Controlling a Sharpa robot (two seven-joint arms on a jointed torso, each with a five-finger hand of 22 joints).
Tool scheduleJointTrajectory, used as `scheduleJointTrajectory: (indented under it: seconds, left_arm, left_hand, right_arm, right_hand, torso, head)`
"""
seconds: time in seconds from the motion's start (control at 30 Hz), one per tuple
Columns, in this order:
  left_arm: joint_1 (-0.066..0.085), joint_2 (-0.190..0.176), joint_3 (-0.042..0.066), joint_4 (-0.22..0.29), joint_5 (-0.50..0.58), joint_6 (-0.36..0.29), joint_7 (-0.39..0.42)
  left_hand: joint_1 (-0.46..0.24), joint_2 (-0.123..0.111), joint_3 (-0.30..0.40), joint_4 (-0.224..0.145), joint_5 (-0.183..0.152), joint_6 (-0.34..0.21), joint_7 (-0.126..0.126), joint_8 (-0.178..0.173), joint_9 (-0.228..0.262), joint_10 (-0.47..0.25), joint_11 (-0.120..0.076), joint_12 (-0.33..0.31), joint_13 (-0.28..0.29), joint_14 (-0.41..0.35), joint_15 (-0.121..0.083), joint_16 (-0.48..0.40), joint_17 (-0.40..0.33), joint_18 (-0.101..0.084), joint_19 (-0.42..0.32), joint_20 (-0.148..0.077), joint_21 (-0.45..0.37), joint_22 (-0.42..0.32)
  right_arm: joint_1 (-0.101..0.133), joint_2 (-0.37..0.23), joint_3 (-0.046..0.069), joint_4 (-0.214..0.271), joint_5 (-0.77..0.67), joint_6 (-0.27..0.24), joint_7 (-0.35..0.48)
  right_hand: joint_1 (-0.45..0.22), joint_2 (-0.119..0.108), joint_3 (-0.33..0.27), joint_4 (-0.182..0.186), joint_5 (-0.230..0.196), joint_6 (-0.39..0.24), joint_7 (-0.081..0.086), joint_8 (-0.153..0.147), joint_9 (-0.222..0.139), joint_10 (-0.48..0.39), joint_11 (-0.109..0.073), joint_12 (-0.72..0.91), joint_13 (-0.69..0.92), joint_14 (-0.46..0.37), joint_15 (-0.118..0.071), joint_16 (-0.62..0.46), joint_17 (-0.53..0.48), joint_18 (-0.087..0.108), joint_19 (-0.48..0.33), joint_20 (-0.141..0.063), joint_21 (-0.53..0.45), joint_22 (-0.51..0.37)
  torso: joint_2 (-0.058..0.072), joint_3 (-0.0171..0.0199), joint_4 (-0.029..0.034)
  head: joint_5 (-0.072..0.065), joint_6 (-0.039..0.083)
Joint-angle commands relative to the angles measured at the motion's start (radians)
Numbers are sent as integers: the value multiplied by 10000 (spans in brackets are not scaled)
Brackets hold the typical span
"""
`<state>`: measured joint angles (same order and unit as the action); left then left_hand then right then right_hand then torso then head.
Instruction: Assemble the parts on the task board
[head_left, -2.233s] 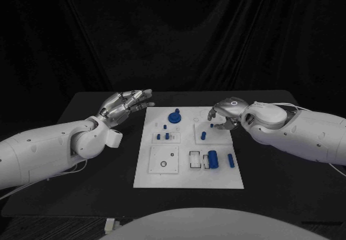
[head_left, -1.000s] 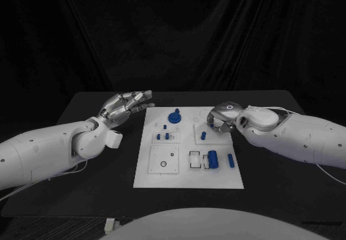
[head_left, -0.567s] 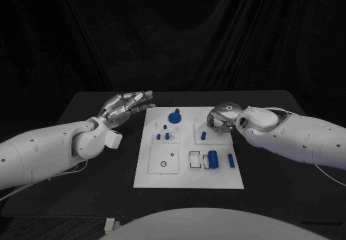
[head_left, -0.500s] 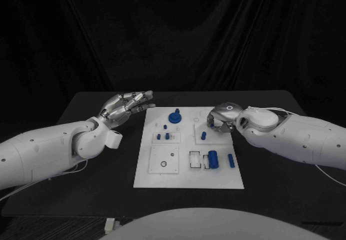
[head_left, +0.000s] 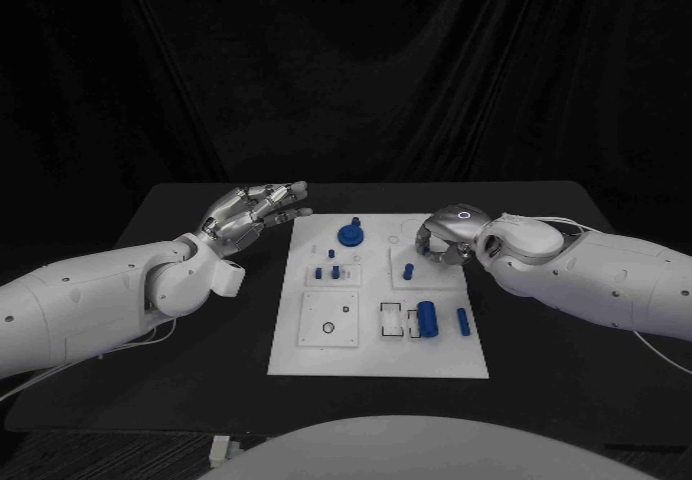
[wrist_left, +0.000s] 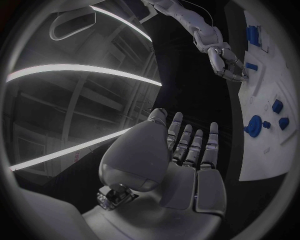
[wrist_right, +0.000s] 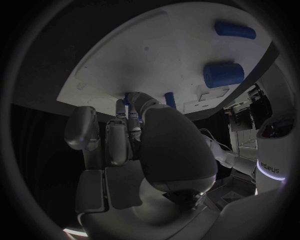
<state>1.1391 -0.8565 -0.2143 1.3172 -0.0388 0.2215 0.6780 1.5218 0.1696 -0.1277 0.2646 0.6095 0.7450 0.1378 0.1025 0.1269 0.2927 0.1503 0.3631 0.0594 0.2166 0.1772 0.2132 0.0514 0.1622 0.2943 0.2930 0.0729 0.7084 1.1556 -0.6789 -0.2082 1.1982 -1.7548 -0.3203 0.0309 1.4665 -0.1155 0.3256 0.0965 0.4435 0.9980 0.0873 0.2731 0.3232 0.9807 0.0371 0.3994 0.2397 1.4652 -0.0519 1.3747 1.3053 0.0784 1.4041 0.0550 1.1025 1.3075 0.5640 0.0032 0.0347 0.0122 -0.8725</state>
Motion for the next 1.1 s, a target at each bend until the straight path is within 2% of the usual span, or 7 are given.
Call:
scheduleJointTrajectory:
  seconds: [0.03,0.17,0.33,0.63,0.83,0.9,1.1]
  left_arm:
    - [-16,27,10,3,85,145,917]
    - [-17,28,10,-2,85,138,889]
    - [-18,30,10,-13,85,126,849]
    - [-19,46,10,-34,85,74,831]
    - [-20,67,10,-28,85,-101,958]
    - [-20,66,10,-18,85,-169,1000]
    - [-25,52,9,8,85,-307,1108]
  left_hand:
    - [62,-14,32,-15,47,6,41,57,13,26,65,28,-7,19,69,60,-9,9,111,4,38,-10]
    - [75,-1,54,-22,60,7,42,60,13,31,71,33,-6,41,79,80,-5,0,143,4,50,-12]
    - [80,4,65,-25,66,8,43,61,12,36,73,38,-5,50,83,87,-4,-5,159,4,56,-13]
    - [100,14,97,-37,88,6,52,63,11,41,96,42,-4,80,96,112,0,-22,212,3,74,-18]
    - [122,-15,138,-53,106,-70,51,27,-10,-9,117,8,-12,-54,-6,11,-32,-75,247,-9,67,-50]
    - [122,-47,187,-46,138,-68,64,37,-13,-23,83,18,-9,-393,-211,-226,-86,-131,166,-36,-7,-124]
    - [109,-94,254,-19,167,-49,60,62,-14,-132,-8,-44,-21,-800,-363,-482,-126,-159,-28,-81,-81,-239]
  right_arm:
    - [27,-114,9,132,56,-668,17]
    - [191,-251,9,357,57,-828,-19]
    - [566,-516,10,827,58,-830,-156]
    - [1230,-1145,9,2325,12,-319,-667]
    - [1362,-1280,9,3577,-312,468,-1049]
    - [1366,-1221,8,3826,-526,675,-1114]
    - [1230,-823,8,4228,-1621,1019,-1160]
  right_hand:
    - [68,14,-10,-52,-66,87,-2,54,9,70,5,-54,-7,211,-53,-46,-17,146,-22,-35,-57,1401]
    - [67,16,-15,-61,-75,117,17,60,32,128,14,-70,-27,210,-49,-55,-26,143,-19,-33,-51,1403]
    - [70,16,-18,-68,-76,134,26,64,45,163,20,-78,-37,207,-46,-66,-40,147,-26,-32,-72,1398]
    - [60,-2,-28,-76,-82,107,71,28,61,212,61,-125,-76,191,-25,-110,-92,155,-49,-22,-137,1382]
    - [53,-59,-17,-108,-58,-88,153,-148,60,204,144,-300,-192,119,44,-266,-273,189,-144,30,-369,1326]
    - [51,-65,-5,-116,-67,-180,168,-225,53,231,149,-338,-221,112,51,-281,-288,193,-154,42,-390,1322]
    - [48,-92,1,-138,-92,-278,170,-316,44,294,137,-367,-247,98,51,-317,-328,199,-165,51,-414,1318]
  torso:
    - [-1,-1,-2]
    - [6,0,-1]
    - [0,-1,-6]
    - [-4,-7,-2]
    - [-19,-28,1]
    - [-21,-31,-1]
    - [-20,-26,-2]
  head:
    - [13,-1]
    - [22,-1]
    - [47,-1]
    - [82,-1]
    - [164,-1]
    - [207,-1]
    - [310,-1]
